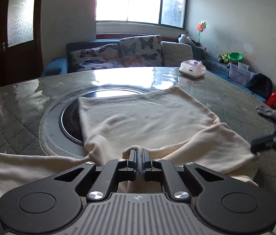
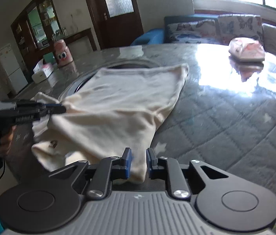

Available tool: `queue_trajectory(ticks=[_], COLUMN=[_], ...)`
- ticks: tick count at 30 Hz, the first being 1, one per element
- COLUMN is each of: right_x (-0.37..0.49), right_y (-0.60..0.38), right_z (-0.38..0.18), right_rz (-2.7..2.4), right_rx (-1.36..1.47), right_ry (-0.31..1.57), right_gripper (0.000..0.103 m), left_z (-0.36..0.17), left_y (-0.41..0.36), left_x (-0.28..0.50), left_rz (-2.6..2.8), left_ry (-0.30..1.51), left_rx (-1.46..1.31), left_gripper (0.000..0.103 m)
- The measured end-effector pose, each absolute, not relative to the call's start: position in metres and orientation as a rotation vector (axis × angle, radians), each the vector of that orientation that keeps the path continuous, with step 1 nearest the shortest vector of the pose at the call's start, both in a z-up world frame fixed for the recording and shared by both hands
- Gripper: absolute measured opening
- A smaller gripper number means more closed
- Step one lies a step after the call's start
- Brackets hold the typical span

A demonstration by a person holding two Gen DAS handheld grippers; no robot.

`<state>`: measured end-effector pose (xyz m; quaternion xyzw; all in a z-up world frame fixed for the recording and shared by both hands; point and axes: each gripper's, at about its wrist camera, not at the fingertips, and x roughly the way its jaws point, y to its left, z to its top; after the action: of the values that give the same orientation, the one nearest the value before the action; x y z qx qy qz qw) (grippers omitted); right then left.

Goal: Fold clothes

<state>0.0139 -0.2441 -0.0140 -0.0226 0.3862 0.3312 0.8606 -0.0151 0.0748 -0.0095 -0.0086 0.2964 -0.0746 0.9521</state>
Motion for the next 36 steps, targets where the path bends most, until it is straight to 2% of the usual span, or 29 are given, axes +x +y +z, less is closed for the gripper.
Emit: queue_trajectory(ticks=[7, 14, 19, 28, 36], right_x=[0.011, 0.047, 0.068, 0.059, 0.059], right_y=[-0.246, -0.238, -0.225, -0.239, -0.224], right_z=[-0.009, 0.002, -0.014, -0.014, -0.026], right_rz=[0.702, 0.657, 0.62, 0.524, 0.55], right_rx=[-0.09, -0.058, -0.056, -0.113, -0.134], right_ry=[0.812, 0.737, 0.751, 0.734, 0.751], right_gripper=[0.016, 0.016, 0.011, 0.011, 0.012], left_z=[-0.01, -0.006, -0.017, -0.02, -0.01], left_y=[0.077, 0.075, 0.073, 0.081, 0.066], left_x=[-0.02, -0.014, -0.005, -0.007, -0.017], left_rz=[-0.124, -0.153, -0.151, -0.137, -0.176], left_ry=[0.615, 0.605, 0.634, 0.645, 0.609], left_rx=[0.014, 0.007, 0.025, 0.009, 0.023], left_gripper=[0.017, 0.017, 0.017, 0.019, 0.026])
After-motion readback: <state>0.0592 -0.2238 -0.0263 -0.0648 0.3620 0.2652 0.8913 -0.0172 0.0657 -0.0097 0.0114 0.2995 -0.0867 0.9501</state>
